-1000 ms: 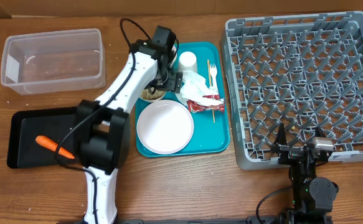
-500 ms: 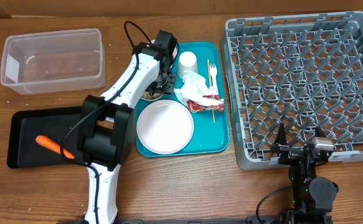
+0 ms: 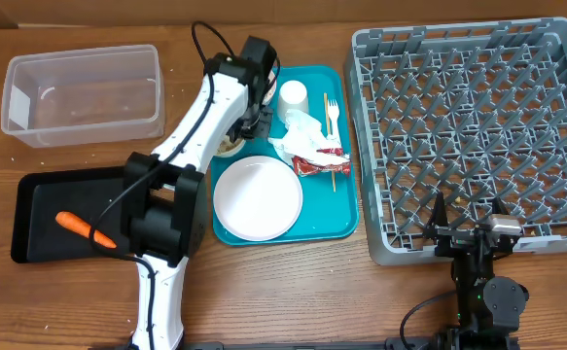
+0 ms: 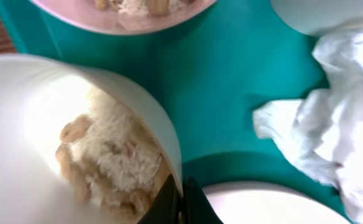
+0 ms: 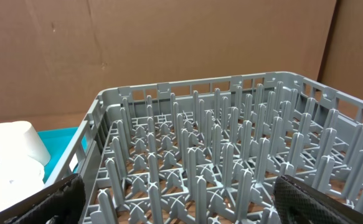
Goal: Sort waste into correct bins and load items into the dishwasher rack
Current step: 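Grasp the rim of the white bowl with food using left gripper, then carry the bowl left over the black tray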
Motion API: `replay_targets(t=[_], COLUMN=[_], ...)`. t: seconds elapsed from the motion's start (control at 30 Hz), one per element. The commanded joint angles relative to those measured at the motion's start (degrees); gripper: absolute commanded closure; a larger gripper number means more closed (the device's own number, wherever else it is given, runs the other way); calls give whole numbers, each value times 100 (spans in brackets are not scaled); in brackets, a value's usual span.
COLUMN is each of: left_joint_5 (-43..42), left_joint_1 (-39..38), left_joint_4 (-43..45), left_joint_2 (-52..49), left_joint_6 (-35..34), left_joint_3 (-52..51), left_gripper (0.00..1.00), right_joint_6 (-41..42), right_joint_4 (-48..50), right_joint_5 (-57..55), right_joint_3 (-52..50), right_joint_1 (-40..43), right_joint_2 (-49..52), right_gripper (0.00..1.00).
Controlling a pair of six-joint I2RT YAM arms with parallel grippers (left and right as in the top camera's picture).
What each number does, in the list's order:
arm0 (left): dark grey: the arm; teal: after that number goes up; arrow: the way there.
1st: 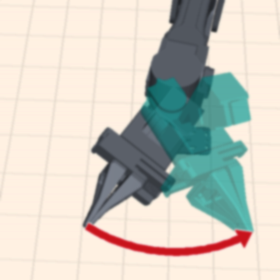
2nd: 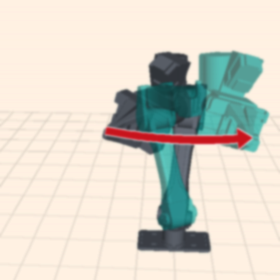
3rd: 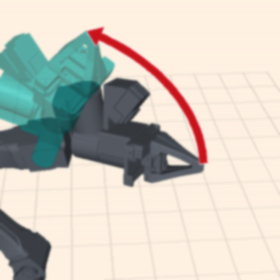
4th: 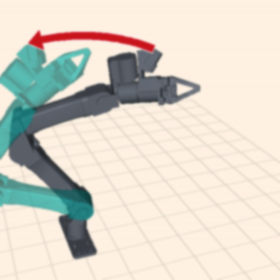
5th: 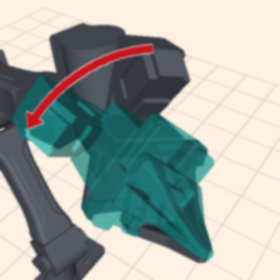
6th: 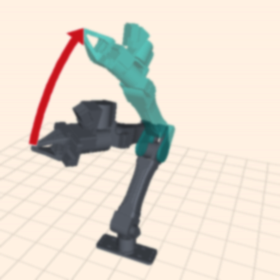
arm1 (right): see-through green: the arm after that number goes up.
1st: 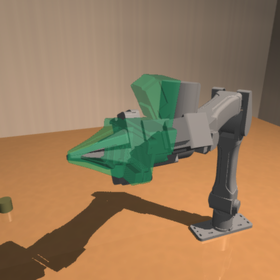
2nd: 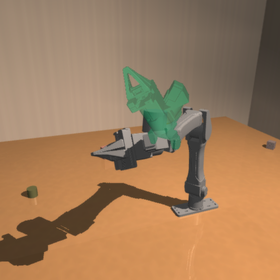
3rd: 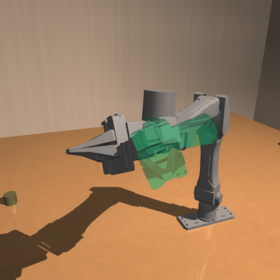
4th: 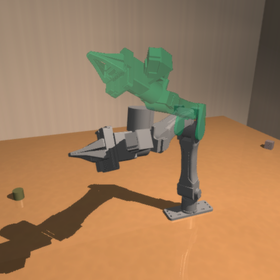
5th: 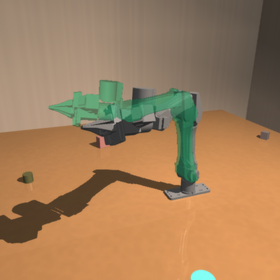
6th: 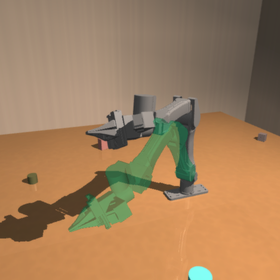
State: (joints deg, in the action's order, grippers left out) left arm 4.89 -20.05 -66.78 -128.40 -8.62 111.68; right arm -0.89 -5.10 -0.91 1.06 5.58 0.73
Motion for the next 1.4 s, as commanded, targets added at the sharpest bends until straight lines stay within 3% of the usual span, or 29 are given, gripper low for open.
replay_targets(t=[0.0,0.17,0.4,0.63,0.7,1.1,1.37], left_joint_5=[-229,-612,-789,-1226,-1539,-1635,-3410], left_joint_1=[4,4,168,789,1027,2719,3585], left_joint_4=[-328,-1222,-2968,-3003,-3003,-2953,-2275], left_joint_2=[-7,-7,131,839,1150,2957,3012], left_joint_6=[9,-24,-588,-839,-804,-756,315], left_joint_3=[603,1567,2868,2824,2651,566,-693], left_gripper=[96,96,96,96,96,96,96], right_joint_6=[-24,-24,-24,-24,-24,-24,-24], right_joint_4=[46,46,46,46,46,46,46], right_joint_5=[-50,-52,-50,-50,-52,-52,-50], right_joint_3=[-59,-59,-59,-59,-59,-59,-59], right_joint_1=[13,13,13,13,13,13,13], right_joint_2=[-57,-57,-57,-57,-57,-57,-57], right_gripper=[0,0,0,0,0,0,0])
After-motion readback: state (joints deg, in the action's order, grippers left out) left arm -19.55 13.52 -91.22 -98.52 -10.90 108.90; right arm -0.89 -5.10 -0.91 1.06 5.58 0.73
